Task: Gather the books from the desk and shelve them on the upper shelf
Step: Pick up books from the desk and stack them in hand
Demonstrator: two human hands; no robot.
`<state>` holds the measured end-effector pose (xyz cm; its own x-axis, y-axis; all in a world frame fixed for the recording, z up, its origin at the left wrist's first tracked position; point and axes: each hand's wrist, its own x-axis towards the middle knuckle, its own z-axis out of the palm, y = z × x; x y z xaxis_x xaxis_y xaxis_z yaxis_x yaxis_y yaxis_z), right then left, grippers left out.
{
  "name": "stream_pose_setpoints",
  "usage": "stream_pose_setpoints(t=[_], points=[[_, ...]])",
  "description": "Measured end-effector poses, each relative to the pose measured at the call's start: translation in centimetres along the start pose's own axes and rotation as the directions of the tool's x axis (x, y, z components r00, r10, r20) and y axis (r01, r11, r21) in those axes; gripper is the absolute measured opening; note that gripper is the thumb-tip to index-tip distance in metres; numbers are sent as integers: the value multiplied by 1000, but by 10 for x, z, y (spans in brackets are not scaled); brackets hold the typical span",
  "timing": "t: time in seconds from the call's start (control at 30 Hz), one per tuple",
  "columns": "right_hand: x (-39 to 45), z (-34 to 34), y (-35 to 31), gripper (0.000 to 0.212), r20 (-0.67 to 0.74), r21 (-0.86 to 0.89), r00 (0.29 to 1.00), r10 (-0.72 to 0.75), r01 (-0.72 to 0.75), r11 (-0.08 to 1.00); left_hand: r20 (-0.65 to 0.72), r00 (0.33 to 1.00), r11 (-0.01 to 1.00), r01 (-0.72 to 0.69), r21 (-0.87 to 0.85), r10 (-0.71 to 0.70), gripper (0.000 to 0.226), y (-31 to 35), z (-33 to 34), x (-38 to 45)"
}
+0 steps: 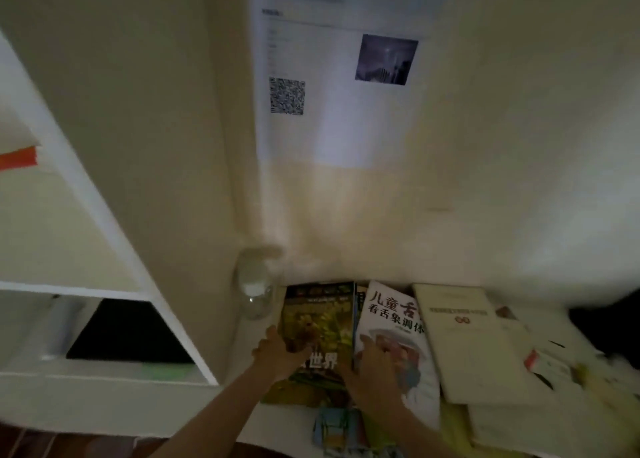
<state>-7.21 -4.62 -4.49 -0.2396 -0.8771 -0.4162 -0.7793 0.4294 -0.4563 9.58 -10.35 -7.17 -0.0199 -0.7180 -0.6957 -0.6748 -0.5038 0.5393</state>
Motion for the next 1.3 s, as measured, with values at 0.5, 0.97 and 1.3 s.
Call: stream_pose_setpoints(t=[0.5, 0.97, 1.3], points=[[-3, -26, 44, 3, -107, 553, 994, 23, 40, 832, -243, 966, 960, -151, -237, 91, 75, 32, 22, 0], [13, -139, 195, 68, -310, 58, 908, 282, -278, 959, -325, 900, 949, -229, 216, 291, 62, 89, 114, -8], [36, -151, 220, 79, -43, 109, 935, 353, -347, 932, -51, 999, 994, -5, -110, -1, 52, 107, 106, 0]])
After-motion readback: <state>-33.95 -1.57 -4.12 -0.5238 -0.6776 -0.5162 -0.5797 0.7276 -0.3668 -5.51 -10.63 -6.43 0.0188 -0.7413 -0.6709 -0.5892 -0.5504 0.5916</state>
